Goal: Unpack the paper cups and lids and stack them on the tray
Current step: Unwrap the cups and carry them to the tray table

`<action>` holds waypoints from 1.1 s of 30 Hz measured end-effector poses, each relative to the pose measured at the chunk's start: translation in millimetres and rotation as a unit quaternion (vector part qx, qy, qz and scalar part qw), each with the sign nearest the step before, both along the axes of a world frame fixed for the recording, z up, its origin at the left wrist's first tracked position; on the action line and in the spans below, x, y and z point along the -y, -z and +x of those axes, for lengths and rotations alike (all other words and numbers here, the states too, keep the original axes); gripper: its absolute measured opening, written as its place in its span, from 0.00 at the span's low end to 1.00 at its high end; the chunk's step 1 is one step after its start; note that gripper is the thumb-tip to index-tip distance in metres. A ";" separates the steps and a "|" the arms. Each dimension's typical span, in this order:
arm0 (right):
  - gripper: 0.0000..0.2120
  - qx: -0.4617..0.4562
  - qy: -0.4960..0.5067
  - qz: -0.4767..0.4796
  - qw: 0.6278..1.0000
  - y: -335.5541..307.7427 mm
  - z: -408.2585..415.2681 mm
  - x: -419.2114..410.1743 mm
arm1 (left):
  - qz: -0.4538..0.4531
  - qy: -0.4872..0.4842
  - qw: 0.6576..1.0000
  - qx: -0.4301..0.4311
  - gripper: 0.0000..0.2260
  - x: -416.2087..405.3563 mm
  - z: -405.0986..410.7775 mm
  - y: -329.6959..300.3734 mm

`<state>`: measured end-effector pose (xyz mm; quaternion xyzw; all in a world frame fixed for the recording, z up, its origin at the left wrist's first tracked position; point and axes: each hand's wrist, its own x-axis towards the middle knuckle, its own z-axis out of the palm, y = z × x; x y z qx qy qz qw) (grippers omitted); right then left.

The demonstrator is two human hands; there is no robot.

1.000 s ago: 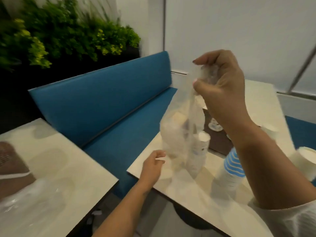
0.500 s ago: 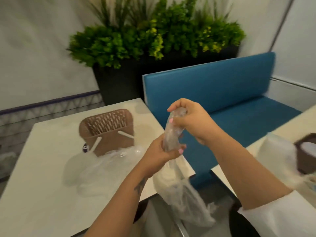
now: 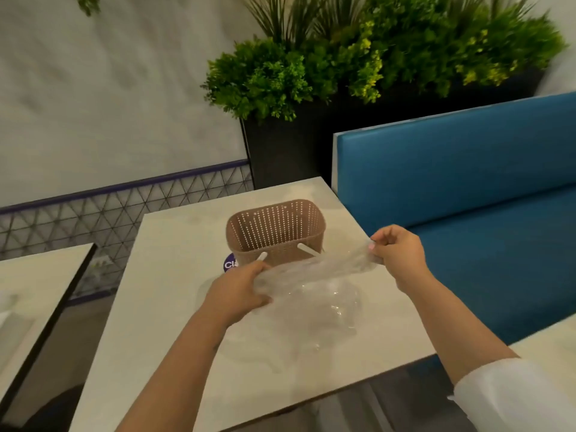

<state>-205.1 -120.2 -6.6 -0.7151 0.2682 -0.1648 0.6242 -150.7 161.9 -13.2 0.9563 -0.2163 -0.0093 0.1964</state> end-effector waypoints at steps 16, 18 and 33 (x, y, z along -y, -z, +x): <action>0.08 -0.123 -0.071 -0.108 0.984 39.6 30.5 -16.6 | 0.183 -0.015 0.973 0.139 0.26 5.4 46.3 118.3; 0.07 -0.116 -0.063 -0.112 0.985 33.0 29.0 -10.9 | 0.069 0.001 0.979 0.194 0.24 16.3 44.3 109.7; 0.05 -0.016 0.119 -0.241 0.963 -51.4 -78.5 103.6 | -0.284 0.235 0.918 0.145 0.20 245.1 -19.0 15.9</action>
